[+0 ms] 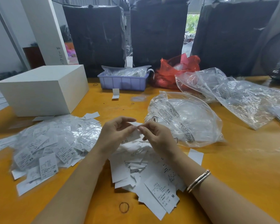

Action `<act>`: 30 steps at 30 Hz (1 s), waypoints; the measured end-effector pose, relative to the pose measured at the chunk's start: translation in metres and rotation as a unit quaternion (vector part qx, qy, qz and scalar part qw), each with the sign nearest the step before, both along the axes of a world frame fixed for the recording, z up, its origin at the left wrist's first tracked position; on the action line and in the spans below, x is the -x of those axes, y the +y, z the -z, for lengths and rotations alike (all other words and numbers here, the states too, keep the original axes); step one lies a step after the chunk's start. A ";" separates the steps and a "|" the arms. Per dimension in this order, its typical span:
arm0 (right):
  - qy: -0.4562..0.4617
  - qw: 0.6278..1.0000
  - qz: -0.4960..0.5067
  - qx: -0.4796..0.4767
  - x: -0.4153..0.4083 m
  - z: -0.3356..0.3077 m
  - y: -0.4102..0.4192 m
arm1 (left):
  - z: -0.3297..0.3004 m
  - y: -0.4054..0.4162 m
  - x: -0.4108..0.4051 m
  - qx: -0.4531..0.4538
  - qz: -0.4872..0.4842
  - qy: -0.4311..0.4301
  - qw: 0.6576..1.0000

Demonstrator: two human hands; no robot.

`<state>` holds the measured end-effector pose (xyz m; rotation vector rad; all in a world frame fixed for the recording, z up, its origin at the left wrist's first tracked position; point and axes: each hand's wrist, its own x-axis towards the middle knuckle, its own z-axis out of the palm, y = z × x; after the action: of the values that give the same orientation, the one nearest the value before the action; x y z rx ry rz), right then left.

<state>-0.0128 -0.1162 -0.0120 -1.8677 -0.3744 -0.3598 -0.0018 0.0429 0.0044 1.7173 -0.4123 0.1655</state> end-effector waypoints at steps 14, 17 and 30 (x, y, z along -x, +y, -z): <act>-0.222 0.913 0.300 0.163 -0.022 -0.021 -0.064 | -0.003 0.021 -0.011 -0.162 -0.242 -0.102 0.951; -0.028 0.890 0.329 0.315 -0.034 -0.006 -0.090 | 0.001 0.028 -0.013 -0.293 -0.322 -0.100 0.895; 0.091 0.774 0.325 0.536 -0.041 0.002 -0.088 | 0.010 0.023 -0.014 -0.471 -0.349 -0.097 0.804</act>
<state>0.0284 -0.2038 -0.0141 -3.1367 0.3340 -0.4625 0.0119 0.0658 -0.0053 2.8095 0.0653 0.7822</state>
